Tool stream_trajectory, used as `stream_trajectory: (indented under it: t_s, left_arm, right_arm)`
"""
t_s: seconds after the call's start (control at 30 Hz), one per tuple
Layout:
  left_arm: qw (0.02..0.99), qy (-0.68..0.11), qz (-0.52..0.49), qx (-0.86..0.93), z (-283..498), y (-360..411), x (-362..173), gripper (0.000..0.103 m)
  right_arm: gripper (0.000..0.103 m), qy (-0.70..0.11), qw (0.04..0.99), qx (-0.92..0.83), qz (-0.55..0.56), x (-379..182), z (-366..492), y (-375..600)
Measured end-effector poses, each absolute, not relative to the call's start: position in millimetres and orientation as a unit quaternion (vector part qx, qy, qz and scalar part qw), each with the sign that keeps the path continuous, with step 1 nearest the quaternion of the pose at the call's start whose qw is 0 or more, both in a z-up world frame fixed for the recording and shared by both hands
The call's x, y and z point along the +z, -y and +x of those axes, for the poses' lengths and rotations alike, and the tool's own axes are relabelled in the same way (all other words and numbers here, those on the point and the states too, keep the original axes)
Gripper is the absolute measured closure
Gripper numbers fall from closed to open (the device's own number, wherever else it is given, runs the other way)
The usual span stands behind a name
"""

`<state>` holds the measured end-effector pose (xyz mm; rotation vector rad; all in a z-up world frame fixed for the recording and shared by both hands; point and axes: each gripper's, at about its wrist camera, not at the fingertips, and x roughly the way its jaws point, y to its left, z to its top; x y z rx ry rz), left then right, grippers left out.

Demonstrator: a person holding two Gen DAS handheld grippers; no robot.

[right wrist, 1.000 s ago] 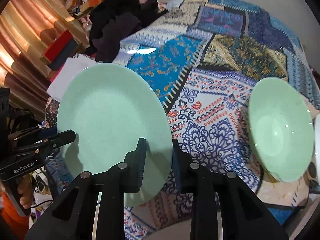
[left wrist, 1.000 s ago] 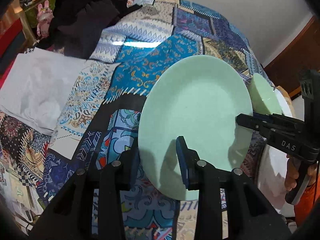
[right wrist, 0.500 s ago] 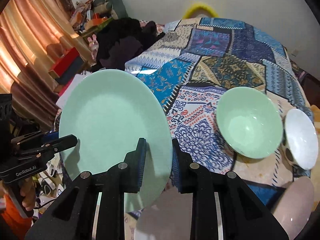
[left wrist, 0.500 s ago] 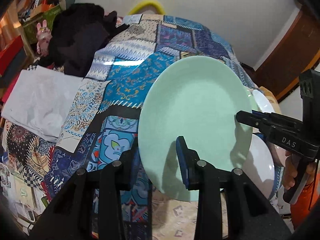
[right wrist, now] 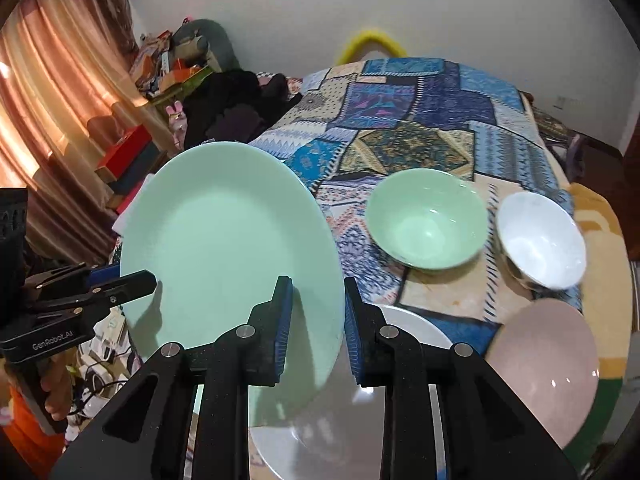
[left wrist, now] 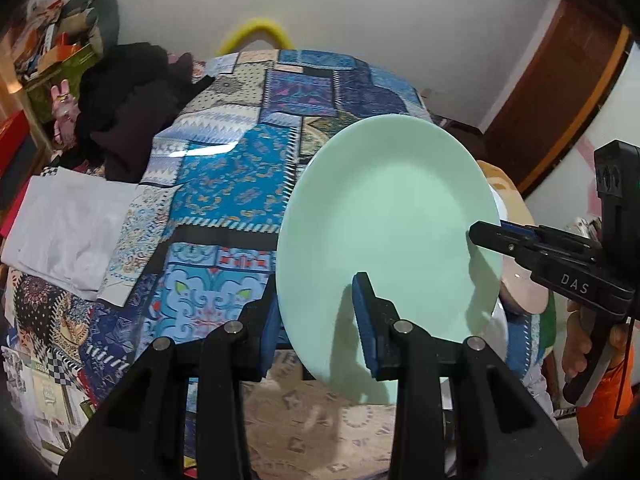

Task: Organize plates and bowls
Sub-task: 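Carry the mint green plates with both grippers toward the white plates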

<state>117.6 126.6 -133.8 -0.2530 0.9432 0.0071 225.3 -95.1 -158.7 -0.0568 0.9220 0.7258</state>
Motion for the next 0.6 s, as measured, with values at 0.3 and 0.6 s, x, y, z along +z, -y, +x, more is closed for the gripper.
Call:
stream_trajectory:
  t_s: [0.3, 0.6]
  left_arm:
    - [0.877, -0.468, -0.108, -0.027, 120, -86, -140, 0.069]
    - [0.865, -0.489, -0.100, -0.044, 125, -56, -156, 0.069]
  right_arm:
    - [0.080, -0.442, 0.839, 0.316, -0.007, -167, 216, 137]
    - [0.080, -0.464, 0.834, 0.298, 0.021, -191, 210, 168]
